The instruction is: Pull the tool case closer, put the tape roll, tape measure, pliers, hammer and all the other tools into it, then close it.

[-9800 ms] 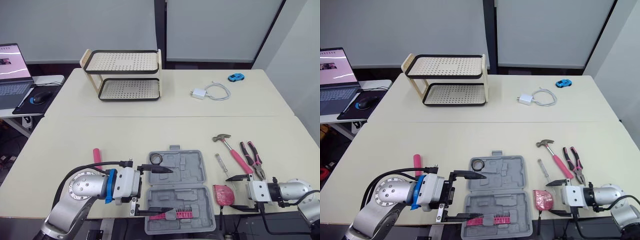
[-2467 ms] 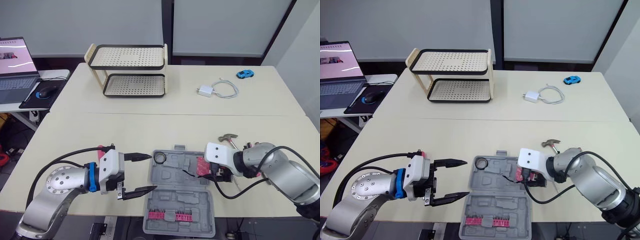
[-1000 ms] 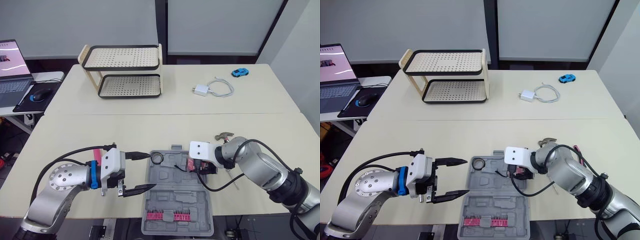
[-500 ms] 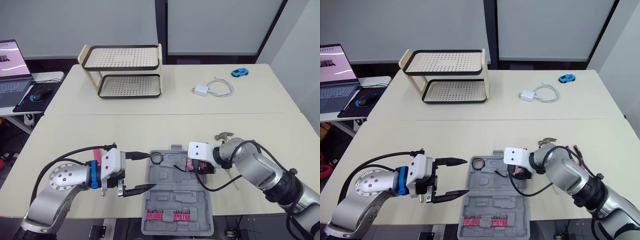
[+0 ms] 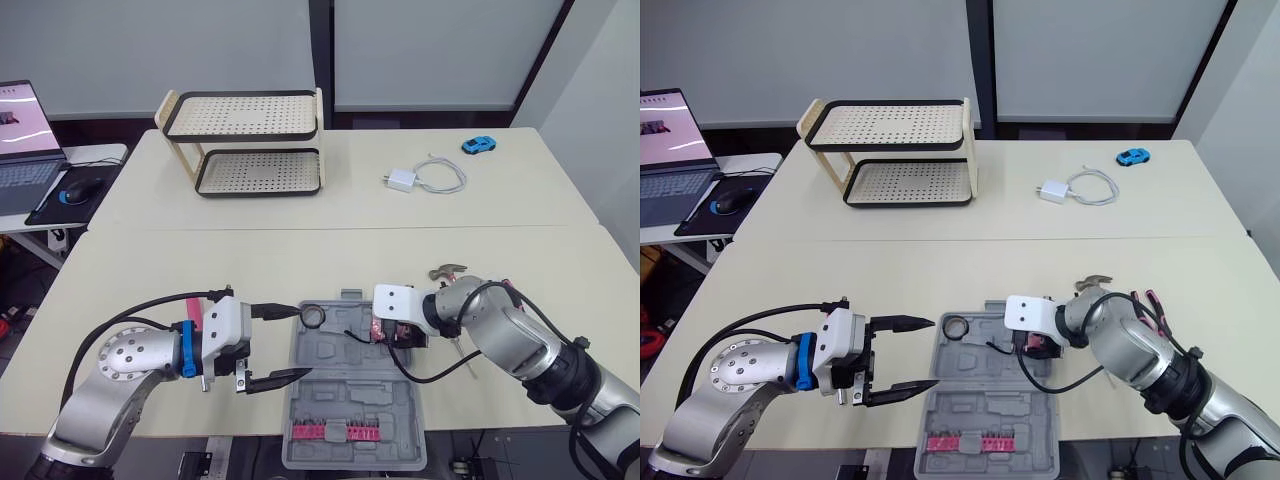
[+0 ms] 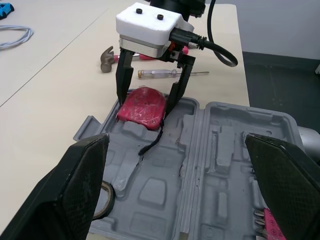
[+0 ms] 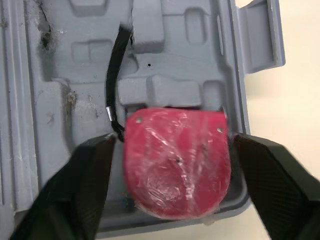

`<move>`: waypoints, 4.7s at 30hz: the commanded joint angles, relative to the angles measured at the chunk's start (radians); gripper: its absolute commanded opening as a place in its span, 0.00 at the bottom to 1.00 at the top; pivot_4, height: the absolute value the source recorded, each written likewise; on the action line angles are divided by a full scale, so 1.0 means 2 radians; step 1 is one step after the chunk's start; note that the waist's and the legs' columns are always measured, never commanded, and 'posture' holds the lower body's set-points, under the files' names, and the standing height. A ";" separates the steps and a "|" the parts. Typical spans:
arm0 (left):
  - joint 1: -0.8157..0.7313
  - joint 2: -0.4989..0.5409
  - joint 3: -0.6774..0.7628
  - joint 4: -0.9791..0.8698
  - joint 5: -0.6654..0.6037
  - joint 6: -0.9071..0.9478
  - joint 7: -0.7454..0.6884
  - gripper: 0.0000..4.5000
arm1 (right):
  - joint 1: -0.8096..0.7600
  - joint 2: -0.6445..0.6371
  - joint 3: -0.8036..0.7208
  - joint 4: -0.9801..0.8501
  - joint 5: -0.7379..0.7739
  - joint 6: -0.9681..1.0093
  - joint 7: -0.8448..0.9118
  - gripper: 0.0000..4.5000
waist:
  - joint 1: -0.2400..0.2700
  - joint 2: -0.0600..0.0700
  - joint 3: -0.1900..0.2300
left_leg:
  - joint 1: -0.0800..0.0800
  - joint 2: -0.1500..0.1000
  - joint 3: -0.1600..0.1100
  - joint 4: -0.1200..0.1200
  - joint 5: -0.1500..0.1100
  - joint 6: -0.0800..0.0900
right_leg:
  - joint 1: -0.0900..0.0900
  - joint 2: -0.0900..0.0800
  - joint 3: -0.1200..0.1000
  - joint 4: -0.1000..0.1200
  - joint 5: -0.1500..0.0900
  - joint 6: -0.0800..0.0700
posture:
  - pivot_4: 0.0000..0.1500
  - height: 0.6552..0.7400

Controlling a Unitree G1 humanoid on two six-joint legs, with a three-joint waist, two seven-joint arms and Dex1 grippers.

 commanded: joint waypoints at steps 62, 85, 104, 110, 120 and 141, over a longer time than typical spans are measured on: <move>-0.052 -0.010 -0.028 0.017 0.008 -0.010 -0.014 1.00 | 0.227 0.076 -0.207 0.140 0.099 -0.365 -0.089 0.43 | 0.000 0.000 0.000 | 0.000 0.000 0.000 0.003 0.000 0.000 | 0.001 0.001 0.000 0.003 0.000 0.000 | 1.00 1.00; -0.045 0.001 0.017 0.022 -0.025 0.012 -0.006 1.00 | 0.213 0.082 -0.237 0.128 0.150 -0.370 -0.049 0.43 | 0.000 0.000 0.000 | 0.002 0.000 0.000 0.003 0.000 0.000 | 0.002 0.001 0.000 0.003 0.000 0.000 | 1.00 1.00; 0.048 0.116 0.269 0.242 -0.050 0.110 -0.022 1.00 | 0.283 -0.181 -0.531 0.087 0.319 -0.195 0.096 0.99 | 0.000 0.001 0.000 | 0.000 0.000 0.002 0.003 0.000 0.000 | 0.001 0.000 0.000 0.002 0.000 0.000 | 1.00 1.00; 0.030 0.127 0.281 0.377 -0.010 0.067 -0.012 1.00 | 0.307 -0.187 -0.570 0.242 0.272 -0.282 0.101 0.99 | 0.002 0.000 0.000 | 0.000 0.000 0.003 0.003 0.000 0.000 | 0.001 0.000 0.000 0.002 0.000 0.000 | 1.00 1.00; -0.015 0.127 0.256 0.504 0.043 -0.012 0.000 1.00 | 0.281 -0.185 -0.552 0.388 0.222 -0.386 0.090 0.99 | -0.002 0.001 0.000 | 0.001 0.000 0.004 0.003 0.000 0.000 | 0.001 0.001 0.001 0.003 0.000 0.000 | 1.00 1.00; -0.162 0.062 0.159 0.181 -0.059 0.086 0.032 1.00 | 0.430 -0.103 -0.660 0.183 0.244 -0.294 -0.039 0.99 | 0.002 0.001 0.000 | 0.000 0.000 0.003 0.004 0.000 0.000 | 0.001 -0.001 0.001 0.003 0.000 0.000 | 1.00 1.00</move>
